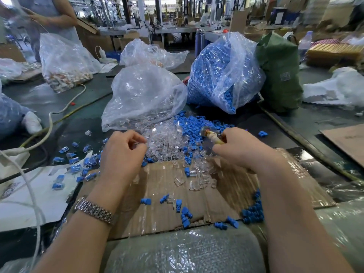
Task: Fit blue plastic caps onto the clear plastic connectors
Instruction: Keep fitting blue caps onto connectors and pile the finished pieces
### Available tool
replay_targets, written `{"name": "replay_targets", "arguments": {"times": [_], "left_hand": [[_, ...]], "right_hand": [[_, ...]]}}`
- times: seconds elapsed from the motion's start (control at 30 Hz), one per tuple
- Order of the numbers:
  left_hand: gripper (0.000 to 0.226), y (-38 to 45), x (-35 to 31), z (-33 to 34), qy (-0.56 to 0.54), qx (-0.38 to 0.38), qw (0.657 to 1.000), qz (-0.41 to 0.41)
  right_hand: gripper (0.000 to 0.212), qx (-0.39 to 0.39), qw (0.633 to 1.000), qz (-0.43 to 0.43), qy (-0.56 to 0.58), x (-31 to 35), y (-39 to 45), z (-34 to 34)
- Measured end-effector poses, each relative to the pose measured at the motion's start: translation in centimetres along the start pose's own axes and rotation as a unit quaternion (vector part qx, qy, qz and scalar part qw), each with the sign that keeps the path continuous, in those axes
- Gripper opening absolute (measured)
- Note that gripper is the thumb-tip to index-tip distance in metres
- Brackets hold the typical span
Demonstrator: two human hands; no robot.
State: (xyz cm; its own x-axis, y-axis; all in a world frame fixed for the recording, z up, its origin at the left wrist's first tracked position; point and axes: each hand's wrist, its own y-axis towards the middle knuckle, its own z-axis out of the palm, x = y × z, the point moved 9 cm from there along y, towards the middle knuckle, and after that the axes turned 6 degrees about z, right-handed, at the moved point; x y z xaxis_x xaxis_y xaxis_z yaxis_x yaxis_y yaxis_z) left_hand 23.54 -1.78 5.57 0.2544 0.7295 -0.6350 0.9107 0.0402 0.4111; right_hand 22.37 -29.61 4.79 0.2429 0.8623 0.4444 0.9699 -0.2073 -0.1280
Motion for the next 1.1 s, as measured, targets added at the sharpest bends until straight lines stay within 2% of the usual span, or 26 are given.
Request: {"name": "replay_targets", "arguments": {"times": [0.07,0.1,0.23,0.4,0.47,0.53,0.63,0.67,0.77,0.87,0.97,1.03,1.1], "left_hand": [[0.012,-0.2,-0.5,-0.2,0.116,0.005,0.993,0.012],[0.013,-0.4,-1.1,0.1,0.124,0.017,0.992,0.030],[0.014,-1.7,-4.2,3.1,0.050,0.111,0.983,0.140],[0.017,-2.7,-5.1,6.0,0.081,0.199,0.957,0.192],[0.019,-2.7,-4.9,6.6,0.092,0.212,0.955,0.188],[0.017,-2.5,-4.7,6.7,0.097,0.206,0.957,0.180],[0.010,-2.2,-4.5,6.4,0.081,0.191,0.963,0.172],[0.009,-2.1,-4.4,6.4,0.078,0.192,0.964,0.169],[0.010,-2.2,-4.2,6.4,0.081,0.200,0.962,0.164],[0.008,-2.0,-4.3,5.7,0.055,0.175,0.971,0.152],[0.005,-1.3,-3.9,4.8,-0.006,0.151,0.982,0.112],[0.008,-1.1,-2.9,4.6,-0.095,0.156,0.982,0.045],[0.009,-1.1,-1.9,4.7,-0.190,0.158,0.969,-0.027]], "right_hand": [[0.030,0.003,0.999,0.025,-0.033,-0.6,0.3,0.9],[0.028,0.002,0.998,0.033,-0.048,-0.8,0.5,1.3],[0.025,0.003,0.994,0.069,-0.079,-1.4,0.8,2.0],[0.047,0.024,0.993,0.074,-0.093,-0.9,0.2,2.3],[0.050,0.021,0.991,0.077,-0.106,-0.8,-0.1,2.2],[0.042,0.011,0.990,0.071,-0.121,-0.6,-0.2,2.0],[0.063,-0.024,0.989,0.045,-0.136,0.5,-0.4,1.4],[0.062,-0.034,0.992,0.026,-0.122,1.3,-0.6,1.2],[0.031,-0.005,0.997,-0.047,-0.054,3.6,-1.3,1.5],[0.033,0.030,0.994,-0.088,-0.053,5.2,-2.1,2.8],[0.038,0.011,0.989,-0.106,-0.106,6.1,-2.3,3.4],[0.037,-0.005,0.984,-0.117,-0.137,6.4,-2.3,3.6],[0.034,-0.010,0.980,-0.127,-0.152,6.6,-2.5,3.7]]}}
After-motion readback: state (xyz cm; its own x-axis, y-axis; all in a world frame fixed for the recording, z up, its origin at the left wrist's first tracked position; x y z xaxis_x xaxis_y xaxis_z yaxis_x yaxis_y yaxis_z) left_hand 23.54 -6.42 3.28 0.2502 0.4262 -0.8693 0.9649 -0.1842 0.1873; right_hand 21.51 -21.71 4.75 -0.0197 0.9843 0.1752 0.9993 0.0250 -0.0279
